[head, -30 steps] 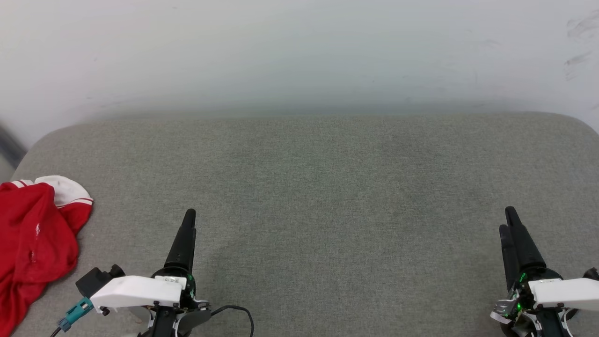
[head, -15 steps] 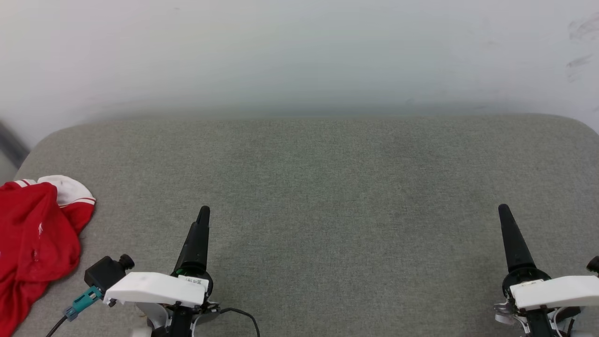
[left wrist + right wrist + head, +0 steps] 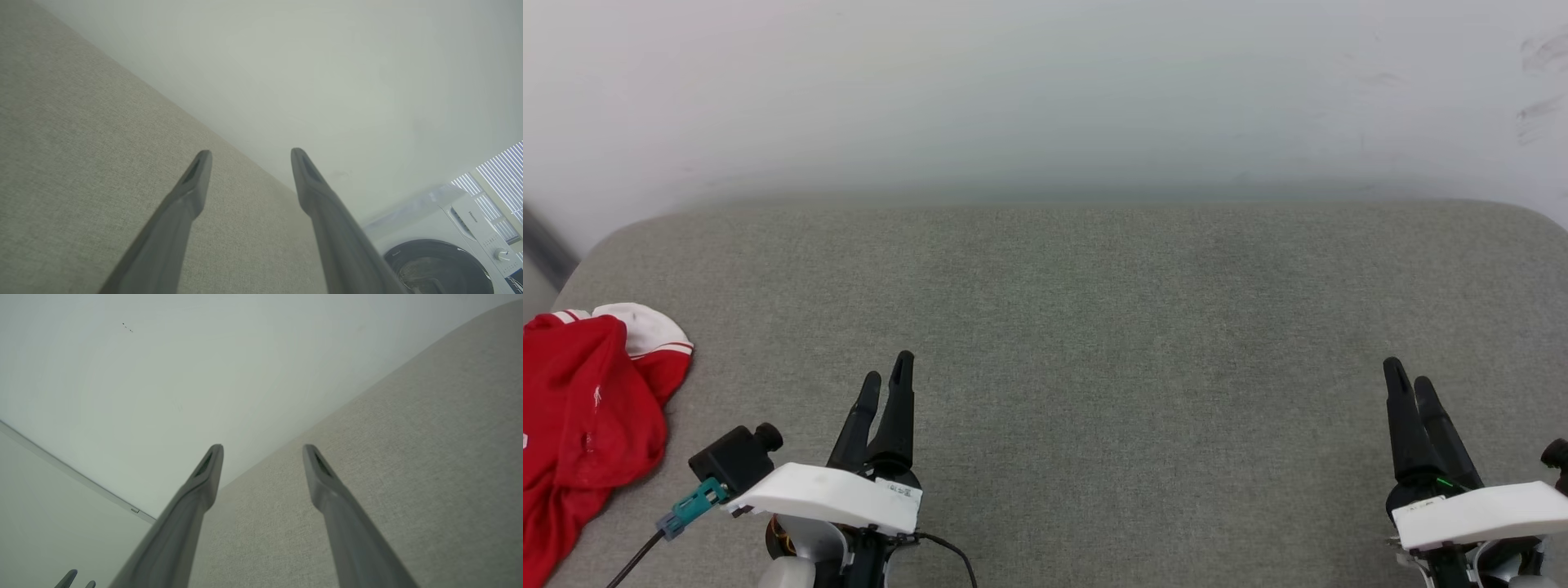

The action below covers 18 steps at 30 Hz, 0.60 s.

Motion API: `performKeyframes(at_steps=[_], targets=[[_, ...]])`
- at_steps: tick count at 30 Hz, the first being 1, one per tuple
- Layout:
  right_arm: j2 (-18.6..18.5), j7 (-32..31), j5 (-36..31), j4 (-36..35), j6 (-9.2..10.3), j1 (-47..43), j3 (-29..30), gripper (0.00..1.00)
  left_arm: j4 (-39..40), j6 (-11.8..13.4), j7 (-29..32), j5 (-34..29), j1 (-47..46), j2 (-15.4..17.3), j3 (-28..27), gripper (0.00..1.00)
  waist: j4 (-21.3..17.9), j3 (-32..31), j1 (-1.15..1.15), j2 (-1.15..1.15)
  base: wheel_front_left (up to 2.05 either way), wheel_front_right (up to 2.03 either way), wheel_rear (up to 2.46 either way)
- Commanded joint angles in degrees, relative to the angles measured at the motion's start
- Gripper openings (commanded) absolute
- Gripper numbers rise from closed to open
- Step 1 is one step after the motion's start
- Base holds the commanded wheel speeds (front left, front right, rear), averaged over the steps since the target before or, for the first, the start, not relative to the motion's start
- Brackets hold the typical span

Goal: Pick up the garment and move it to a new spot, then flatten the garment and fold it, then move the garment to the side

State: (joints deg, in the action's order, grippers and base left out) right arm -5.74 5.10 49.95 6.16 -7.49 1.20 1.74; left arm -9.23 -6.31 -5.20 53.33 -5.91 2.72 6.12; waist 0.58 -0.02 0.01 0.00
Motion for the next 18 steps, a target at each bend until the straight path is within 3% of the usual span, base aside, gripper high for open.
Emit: performKeyframes(at_steps=[1,18], targets=[[-0.65,0.62,-2.05,-0.95,0.00,0.29,-0.19,1.00,0.97,0.14,-0.50,-2.00,-1.37,0.14,0.47,1.00,0.02,0.00,-0.01,0.00,0.00,0.00,0.00],[-1.17,0.38,-16.50,-2.57,0.00,-0.50,-0.03,1.00,-0.10,1.45,-3.30,-19.46,-1.62,0.18,2.62,1.00,0.26,-0.11,-0.01,0.00,0.00,0.00,0.00]])
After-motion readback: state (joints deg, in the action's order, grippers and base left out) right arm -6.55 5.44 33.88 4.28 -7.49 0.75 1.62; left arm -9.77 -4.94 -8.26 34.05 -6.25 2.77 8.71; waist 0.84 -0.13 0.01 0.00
